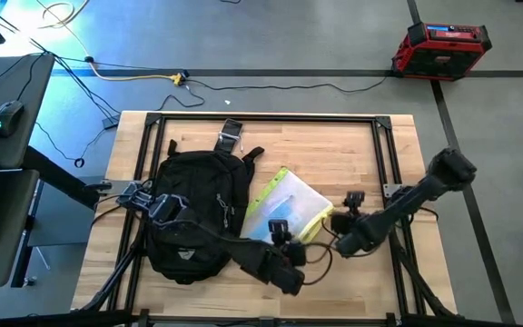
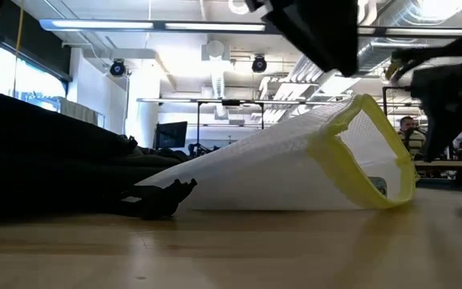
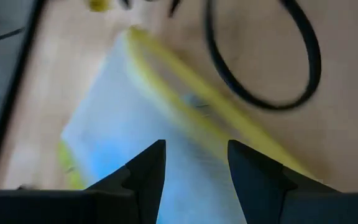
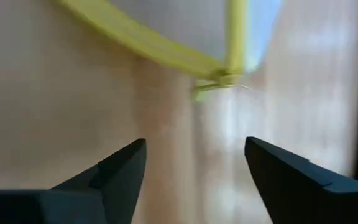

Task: Unpack backpack
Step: Close the green zip bag

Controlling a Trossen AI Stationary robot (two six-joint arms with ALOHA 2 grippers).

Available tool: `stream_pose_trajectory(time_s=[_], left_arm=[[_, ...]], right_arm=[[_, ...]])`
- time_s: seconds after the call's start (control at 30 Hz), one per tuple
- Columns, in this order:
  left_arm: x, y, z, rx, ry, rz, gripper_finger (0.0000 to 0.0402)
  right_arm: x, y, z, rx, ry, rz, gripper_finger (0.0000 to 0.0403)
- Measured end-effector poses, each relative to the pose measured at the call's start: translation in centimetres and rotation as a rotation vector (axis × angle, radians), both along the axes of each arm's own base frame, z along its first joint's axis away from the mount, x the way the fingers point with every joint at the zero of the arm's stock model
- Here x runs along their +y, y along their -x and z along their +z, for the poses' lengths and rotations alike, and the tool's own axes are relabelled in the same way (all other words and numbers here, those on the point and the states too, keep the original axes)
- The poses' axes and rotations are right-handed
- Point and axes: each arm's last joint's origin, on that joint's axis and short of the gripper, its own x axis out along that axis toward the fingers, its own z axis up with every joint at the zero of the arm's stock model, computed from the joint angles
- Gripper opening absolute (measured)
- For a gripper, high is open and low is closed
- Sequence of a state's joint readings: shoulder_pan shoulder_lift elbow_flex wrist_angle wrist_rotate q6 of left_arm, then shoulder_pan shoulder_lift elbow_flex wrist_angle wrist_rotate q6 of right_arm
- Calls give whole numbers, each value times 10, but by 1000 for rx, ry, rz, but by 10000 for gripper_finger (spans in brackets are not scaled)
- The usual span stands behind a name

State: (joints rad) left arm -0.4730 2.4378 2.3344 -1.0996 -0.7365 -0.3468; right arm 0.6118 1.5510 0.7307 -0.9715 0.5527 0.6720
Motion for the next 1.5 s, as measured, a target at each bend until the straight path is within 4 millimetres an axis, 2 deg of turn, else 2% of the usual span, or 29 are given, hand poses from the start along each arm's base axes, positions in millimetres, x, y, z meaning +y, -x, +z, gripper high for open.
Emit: stream_pose_trajectory(time_s=[0.2,0.33,0.5,0.57,0.73,0.87,1.07,1.2,1.3,1.5], left_arm=[[8,8,-2,37,-38,90,152],[18,9,-10,66,-27,175,152],[36,1,-34,107,-43,203,152],[43,1,-45,146,-56,208,152],[54,4,-56,193,-84,240,152],[56,3,-57,188,-85,248,152],[55,-5,-57,164,-118,172,152],[53,-15,-56,139,-81,87,146],[51,-18,-56,133,-53,49,136],[41,-16,-56,138,-31,16,121]], right_arm=[[1,-20,-11,-30,-10,116,187],[7,-25,-9,-51,-63,154,133],[22,-20,-5,-85,-98,143,29],[30,-17,-4,-105,-112,156,9],[50,-2,-4,-111,-176,182,1],[72,10,-4,-167,-251,244,0],[98,12,0,-309,-389,319,0],[93,15,6,-351,-255,259,0],[80,12,19,-348,-92,179,0],[41,-1,45,-158,174,75,0]])
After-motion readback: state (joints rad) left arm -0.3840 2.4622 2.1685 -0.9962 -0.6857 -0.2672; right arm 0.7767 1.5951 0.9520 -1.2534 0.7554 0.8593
